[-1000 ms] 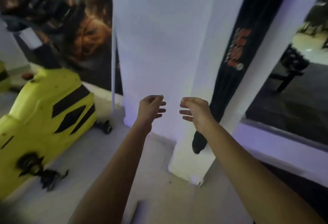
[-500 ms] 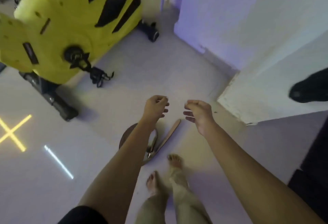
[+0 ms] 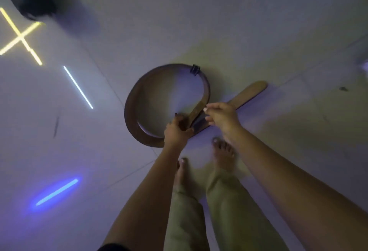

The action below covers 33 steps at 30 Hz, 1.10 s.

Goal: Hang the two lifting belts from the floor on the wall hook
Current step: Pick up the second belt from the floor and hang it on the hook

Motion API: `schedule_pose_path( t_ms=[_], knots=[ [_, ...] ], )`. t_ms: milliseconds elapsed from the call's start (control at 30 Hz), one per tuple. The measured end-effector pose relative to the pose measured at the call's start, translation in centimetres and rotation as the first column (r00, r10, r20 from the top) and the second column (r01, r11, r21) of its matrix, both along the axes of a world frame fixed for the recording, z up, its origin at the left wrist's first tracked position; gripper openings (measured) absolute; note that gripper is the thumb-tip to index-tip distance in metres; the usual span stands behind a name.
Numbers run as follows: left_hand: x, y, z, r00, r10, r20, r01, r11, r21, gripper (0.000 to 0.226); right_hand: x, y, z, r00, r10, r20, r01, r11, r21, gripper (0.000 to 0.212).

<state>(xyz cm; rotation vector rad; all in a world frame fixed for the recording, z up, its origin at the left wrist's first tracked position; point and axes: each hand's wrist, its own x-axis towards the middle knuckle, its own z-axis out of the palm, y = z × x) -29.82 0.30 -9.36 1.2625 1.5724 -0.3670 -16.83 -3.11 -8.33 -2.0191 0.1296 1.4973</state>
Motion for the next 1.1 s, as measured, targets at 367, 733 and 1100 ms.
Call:
schedule_pose_path(
  t_ms=[367,733,1100],
  knots=[
    [-2.5,-1.7,-5.7,0.98,-0.192,0.045,0.179,0.961,0.21,0.033,-0.7,0.2,-4.6,0.926,0.356,0.127,-0.372,0.919,0.131,0.036],
    [-2.3,3.9,2.0,0.921,-0.327,0.212,0.218,0.883,0.415,0.029,0.9,4.4,0.6,0.035,0.835,0.549,-0.968,0.166,-0.19,0.029],
    [-3.6,7.3,17.6,0.735,0.448,0.508,-0.545,0.837,0.05,0.065,1.3,8.1,18.0,0.558,0.685,0.468,-0.802,0.59,0.094,0.029]
  ],
)
